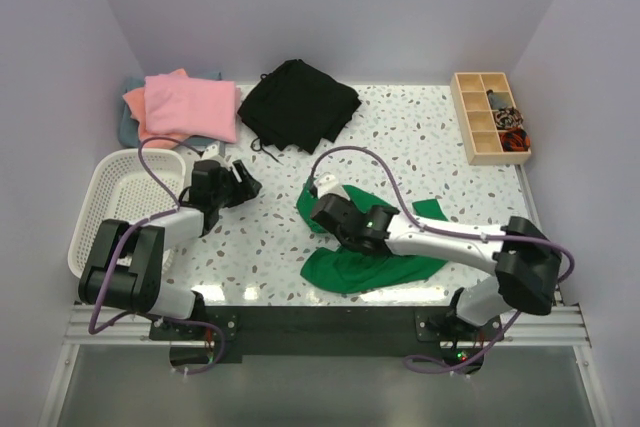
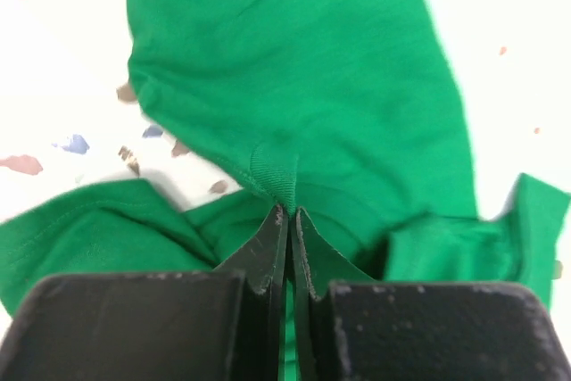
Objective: Fold and stack the t-shirts
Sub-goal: Flatten out the tshirt
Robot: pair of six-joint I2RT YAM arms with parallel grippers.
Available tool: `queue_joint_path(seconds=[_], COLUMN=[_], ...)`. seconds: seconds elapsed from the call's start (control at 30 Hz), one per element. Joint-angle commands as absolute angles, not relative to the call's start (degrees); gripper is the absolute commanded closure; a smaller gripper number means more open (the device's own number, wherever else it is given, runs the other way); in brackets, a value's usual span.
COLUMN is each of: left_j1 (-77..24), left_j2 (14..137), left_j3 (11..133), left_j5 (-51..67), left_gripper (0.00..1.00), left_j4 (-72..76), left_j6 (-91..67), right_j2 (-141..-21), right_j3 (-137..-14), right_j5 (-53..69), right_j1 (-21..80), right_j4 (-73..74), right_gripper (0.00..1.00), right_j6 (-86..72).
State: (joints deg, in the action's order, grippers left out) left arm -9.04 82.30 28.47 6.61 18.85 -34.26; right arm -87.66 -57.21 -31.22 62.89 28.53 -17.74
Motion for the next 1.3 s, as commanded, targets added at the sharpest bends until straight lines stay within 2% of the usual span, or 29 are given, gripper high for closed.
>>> queue_joint_path(seconds=[0.0,0.17,0.37,0.57,0.83,1.13,1.27], left_j1=[-9.2,-9.3,-9.2,-9.2,-11.4,-12.1,-12.1], left_j2=[82.7,83.1,83.1,83.1,85.3,88.9,89.3], left_j3=[28.4,28.6,28.7,28.6,31.0,33.5,34.5], left_j5=[5.8,6.2,6.6,8.7,18.6,18.5,17.3], left_gripper=[0.31,0.31,0.32,0.31,0.29,0.29,0.30], left_j4=[22.0,22.3,22.5,23.8,27.9,27.5,26.0], left_j6=[-33.0,-33.1,-33.2,-33.2,-32.4,-33.7,-33.6], right_j2=[-76.6,-71.7,-69.3,-69.5,-74.7,-87.3,-95.3], right_j3=[-62.5,-68.1,-74.4,-77.7,-87.3,-116.0,-135.9], right_j5=[-40.6,-46.2,-46.0,-44.3,-40.9,-33.1,-30.4], right_j1=[62.7,59.7,54.3,51.1,50.2,50.1,50.1], right_j4=[28.4,30.4,30.0,28.6,27.5,33.7,38.8], right_gripper=[1.00,1.00,1.00,1.00,1.00,1.00,1.00], right_j6=[-14.6,-9.9,-5.2,-1.9,2.3,7.2,9.4])
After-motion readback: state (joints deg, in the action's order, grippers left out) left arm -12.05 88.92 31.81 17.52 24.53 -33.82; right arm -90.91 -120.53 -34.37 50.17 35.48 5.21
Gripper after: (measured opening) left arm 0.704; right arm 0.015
